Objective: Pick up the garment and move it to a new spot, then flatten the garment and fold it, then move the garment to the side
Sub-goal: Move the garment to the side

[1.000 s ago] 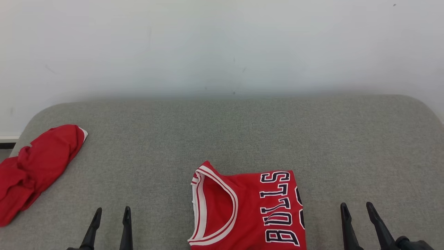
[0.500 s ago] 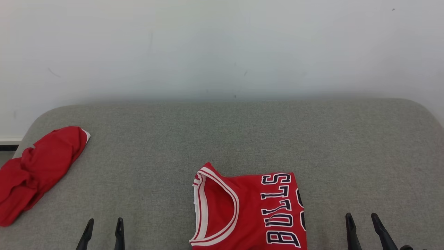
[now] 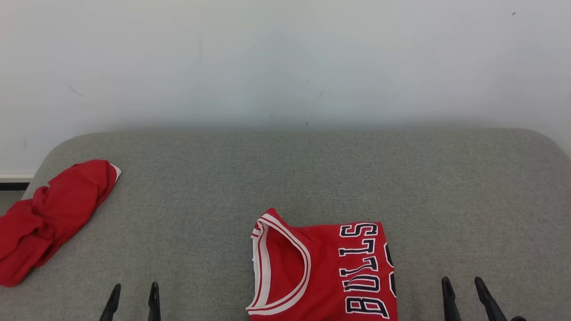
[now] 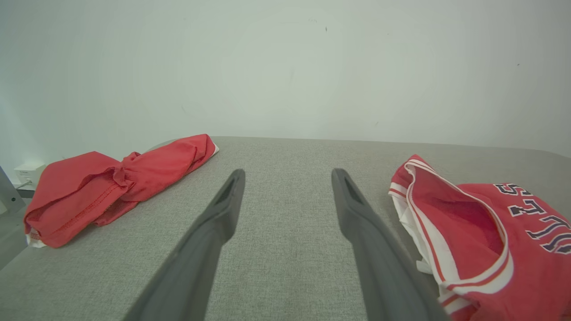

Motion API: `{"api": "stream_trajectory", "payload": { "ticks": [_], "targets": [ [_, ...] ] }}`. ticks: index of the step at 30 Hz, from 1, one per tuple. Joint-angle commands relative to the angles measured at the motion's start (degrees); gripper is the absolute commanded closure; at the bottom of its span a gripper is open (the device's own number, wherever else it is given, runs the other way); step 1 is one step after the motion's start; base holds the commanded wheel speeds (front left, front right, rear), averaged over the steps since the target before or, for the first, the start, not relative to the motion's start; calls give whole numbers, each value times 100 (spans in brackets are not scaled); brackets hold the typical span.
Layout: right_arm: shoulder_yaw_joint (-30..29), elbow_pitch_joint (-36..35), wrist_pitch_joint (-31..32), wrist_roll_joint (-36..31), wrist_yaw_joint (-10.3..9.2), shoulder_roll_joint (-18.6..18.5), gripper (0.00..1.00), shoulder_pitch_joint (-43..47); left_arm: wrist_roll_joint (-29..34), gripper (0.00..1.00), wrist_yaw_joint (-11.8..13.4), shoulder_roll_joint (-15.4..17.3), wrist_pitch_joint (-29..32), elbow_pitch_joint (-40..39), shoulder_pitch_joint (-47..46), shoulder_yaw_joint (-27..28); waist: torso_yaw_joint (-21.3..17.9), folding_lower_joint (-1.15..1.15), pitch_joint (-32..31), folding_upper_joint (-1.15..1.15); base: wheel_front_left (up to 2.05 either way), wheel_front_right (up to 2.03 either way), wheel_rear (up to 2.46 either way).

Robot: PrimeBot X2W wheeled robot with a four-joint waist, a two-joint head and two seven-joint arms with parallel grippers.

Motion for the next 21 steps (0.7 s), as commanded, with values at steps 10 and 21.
{"api": "stream_trajectory", "payload": {
  "ticks": [10, 21],
  "targets": [
    [102, 401, 184, -50, -13, -72, 0, -684, 91, 0, 6, -94, -18, 11, -147, -104, 130, 0, 104, 0, 0, 0, 0],
    [168, 1447, 681, -222, -13, -125, 0, -1439, 36, 0, 6, -151, -18, 155, -444, -444, 528, 0, 249, 0, 0, 0, 0]
  ]
}}
